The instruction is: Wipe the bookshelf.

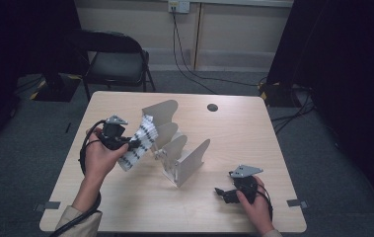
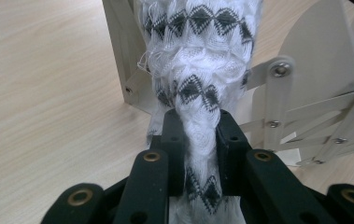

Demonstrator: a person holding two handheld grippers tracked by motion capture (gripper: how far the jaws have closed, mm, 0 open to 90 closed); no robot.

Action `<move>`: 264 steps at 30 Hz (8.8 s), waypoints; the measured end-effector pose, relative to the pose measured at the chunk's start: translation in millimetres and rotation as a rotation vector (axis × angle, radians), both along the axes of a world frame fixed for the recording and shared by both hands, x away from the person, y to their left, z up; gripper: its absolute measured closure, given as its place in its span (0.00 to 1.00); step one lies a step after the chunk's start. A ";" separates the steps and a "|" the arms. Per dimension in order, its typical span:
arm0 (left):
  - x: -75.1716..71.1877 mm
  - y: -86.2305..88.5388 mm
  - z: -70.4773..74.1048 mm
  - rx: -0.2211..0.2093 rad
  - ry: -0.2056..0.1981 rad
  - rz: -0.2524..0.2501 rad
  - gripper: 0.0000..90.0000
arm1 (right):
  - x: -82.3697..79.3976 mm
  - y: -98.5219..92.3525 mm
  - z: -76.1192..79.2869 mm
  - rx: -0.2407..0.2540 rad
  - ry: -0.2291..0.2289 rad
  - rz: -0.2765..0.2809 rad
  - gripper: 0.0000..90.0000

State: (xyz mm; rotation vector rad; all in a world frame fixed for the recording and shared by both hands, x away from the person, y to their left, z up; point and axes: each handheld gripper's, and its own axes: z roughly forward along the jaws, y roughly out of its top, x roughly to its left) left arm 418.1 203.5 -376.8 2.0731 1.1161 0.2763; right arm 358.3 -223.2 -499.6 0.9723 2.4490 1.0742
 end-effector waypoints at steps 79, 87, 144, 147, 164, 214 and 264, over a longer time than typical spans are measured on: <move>5.0 4.9 -68.3 0.013 0.134 0.054 0.86 | 0.1 0.4 0.1 -0.002 0.003 0.003 0.15; -3.6 3.3 -87.3 0.020 0.167 0.044 0.86 | 0.1 0.5 0.1 -0.002 0.003 0.004 0.15; -52.4 13.9 -82.7 0.062 0.098 0.024 0.85 | -0.2 0.8 0.1 -0.001 0.002 0.001 0.15; -49.0 21.5 -70.8 0.030 0.083 0.064 0.85 | -0.2 0.8 0.1 -0.001 0.002 0.001 0.15; -11.9 17.5 13.6 -0.053 -0.101 0.168 0.85 | 0.0 1.0 0.1 -0.001 0.003 0.002 0.15; -22.3 15.8 -76.5 0.033 0.112 0.140 0.85 | 0.2 1.3 0.0 -0.001 0.002 0.005 0.15; -1.9 -11.2 -90.7 0.025 0.117 0.130 0.85 | 0.3 1.4 0.1 -0.001 0.002 0.005 0.15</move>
